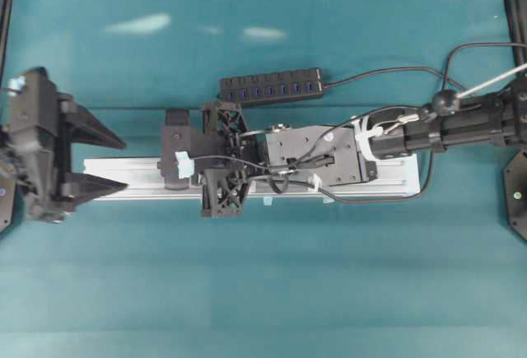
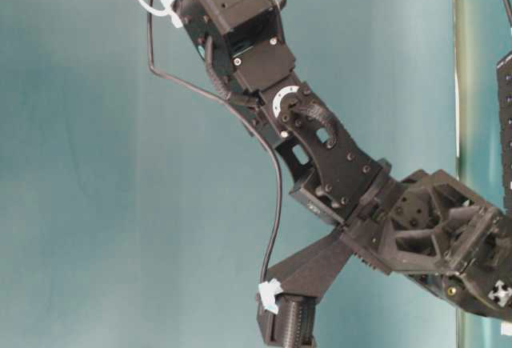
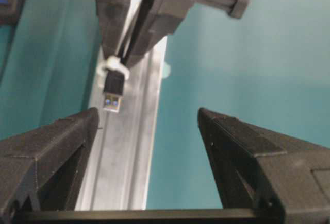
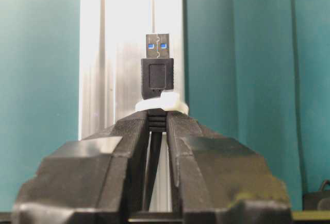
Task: Pass the USB cable through three rings with both arms.
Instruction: 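Move the left gripper in and grasp the plug past the leftmost ring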
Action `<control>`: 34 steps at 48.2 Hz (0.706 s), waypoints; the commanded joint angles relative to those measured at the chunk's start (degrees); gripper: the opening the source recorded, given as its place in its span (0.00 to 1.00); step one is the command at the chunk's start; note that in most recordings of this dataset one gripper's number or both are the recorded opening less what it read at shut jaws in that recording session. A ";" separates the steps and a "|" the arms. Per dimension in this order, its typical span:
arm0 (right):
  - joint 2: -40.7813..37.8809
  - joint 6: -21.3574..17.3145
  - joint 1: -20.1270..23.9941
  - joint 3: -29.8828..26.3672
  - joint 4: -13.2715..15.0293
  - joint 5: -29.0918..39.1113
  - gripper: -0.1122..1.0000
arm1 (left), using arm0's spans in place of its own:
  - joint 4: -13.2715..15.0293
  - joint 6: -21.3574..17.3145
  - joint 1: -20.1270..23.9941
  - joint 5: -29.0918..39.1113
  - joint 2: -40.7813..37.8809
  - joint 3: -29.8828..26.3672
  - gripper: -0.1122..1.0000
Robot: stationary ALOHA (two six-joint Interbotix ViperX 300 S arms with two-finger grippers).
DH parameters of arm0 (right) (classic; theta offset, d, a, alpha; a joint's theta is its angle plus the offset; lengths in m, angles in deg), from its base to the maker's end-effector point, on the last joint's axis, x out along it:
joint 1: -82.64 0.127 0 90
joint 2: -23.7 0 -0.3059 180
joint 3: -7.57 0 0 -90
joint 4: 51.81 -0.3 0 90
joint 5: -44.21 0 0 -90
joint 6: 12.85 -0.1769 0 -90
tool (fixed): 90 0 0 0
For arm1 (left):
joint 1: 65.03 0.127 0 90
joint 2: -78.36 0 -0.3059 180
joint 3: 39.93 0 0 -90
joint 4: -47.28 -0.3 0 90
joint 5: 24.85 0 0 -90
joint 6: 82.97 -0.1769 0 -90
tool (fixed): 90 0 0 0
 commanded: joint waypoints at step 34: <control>1.14 -0.97 0.26 -0.18 -0.44 -3.25 0.05 | -0.09 -5.19 2.72 -11.43 -20.30 -3.25 0.87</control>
